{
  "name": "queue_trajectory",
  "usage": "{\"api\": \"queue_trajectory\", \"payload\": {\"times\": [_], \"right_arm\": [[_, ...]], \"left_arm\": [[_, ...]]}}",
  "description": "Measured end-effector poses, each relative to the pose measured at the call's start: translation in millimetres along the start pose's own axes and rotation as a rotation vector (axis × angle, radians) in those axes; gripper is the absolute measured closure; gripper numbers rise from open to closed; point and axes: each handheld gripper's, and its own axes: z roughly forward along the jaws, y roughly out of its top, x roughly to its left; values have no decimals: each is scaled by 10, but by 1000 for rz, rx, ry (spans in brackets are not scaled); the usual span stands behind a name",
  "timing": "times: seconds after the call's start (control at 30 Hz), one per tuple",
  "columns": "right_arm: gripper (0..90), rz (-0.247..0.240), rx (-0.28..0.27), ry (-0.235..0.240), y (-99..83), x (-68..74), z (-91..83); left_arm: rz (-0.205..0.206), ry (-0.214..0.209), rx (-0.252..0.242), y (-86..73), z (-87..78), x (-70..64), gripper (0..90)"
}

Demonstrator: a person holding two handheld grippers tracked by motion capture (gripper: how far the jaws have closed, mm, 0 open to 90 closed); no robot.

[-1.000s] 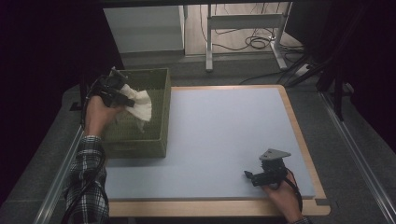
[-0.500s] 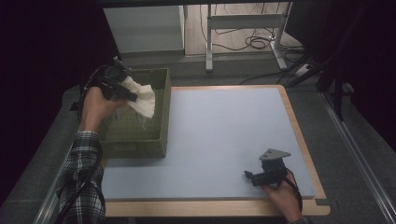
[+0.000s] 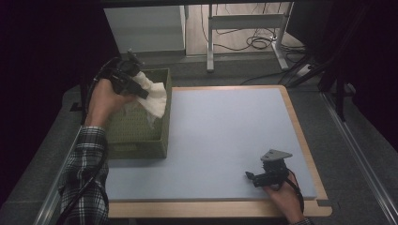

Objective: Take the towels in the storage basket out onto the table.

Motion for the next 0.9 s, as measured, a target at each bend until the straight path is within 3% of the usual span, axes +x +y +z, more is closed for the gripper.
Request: {"api": "queue_trajectory", "payload": {"times": [0.2,0.53,0.9], "right_arm": [[50,1,0,0,0,1,0],[50,0,0,1,0,1,0],[50,1,0,1,0,1,1]], "left_arm": [[47,-14,9,132,9,-162,742],[91,-37,-1,324,50,-411,739],[146,-75,16,519,289,-692,735]]}}
